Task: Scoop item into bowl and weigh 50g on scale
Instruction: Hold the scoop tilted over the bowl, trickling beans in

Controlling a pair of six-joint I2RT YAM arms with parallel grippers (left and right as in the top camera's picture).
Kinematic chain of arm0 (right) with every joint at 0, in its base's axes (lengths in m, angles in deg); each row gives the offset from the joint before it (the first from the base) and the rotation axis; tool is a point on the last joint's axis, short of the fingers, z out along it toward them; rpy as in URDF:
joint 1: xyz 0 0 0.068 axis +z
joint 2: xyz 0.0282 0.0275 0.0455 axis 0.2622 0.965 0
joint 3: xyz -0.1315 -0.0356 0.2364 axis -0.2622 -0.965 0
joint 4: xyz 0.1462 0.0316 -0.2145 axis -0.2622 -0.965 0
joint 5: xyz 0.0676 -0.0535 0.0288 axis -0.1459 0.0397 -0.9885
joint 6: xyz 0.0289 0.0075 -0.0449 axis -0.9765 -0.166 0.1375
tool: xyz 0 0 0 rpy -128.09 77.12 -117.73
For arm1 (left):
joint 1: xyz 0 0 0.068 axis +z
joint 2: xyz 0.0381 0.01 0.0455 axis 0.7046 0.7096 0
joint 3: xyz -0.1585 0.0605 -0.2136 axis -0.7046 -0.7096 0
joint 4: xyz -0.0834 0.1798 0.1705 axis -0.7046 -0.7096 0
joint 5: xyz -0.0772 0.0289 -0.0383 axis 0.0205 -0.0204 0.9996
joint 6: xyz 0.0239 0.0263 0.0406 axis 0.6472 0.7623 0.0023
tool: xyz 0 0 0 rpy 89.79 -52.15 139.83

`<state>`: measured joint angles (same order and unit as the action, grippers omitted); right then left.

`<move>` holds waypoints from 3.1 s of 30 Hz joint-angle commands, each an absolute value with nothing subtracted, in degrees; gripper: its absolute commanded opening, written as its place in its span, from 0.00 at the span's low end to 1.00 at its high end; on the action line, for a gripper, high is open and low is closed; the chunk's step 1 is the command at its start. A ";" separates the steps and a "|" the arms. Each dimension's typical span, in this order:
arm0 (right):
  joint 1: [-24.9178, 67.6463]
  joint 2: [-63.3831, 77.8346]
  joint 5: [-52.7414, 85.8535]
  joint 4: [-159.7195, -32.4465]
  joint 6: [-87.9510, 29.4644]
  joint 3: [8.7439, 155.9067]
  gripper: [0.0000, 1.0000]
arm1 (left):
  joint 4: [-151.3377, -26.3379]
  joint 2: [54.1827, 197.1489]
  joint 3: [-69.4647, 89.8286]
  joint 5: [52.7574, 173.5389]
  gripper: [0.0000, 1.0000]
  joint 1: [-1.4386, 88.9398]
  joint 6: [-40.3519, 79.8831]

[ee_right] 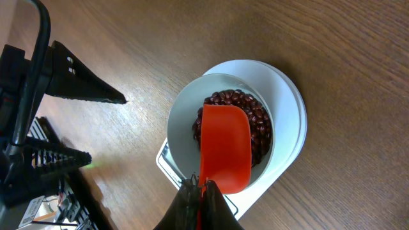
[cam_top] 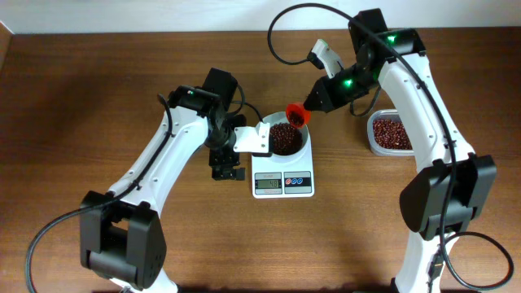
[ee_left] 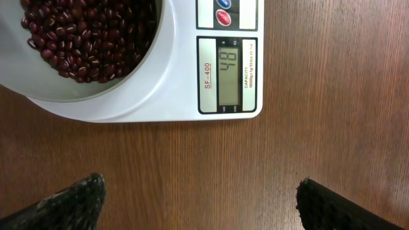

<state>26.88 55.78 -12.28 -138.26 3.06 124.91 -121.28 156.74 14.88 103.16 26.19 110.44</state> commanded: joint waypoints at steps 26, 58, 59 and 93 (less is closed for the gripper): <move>27.23 55.61 -12.00 -139.39 4.70 125.88 0.04 | -121.48 157.19 14.49 104.21 0.98 26.39 111.09; 27.19 55.61 -13.73 -139.39 6.69 125.88 0.04 | -121.48 157.19 14.49 104.21 0.99 26.39 111.09; 27.19 55.61 -13.73 -139.37 6.69 125.88 0.04 | -121.48 157.19 14.49 104.21 0.99 26.39 111.09; 27.19 55.72 -10.51 -138.28 3.43 125.88 0.04 | -121.48 157.19 14.49 104.21 0.99 26.39 111.09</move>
<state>26.88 55.78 -10.75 -138.47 3.28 124.91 -121.28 156.74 14.88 103.16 26.19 110.44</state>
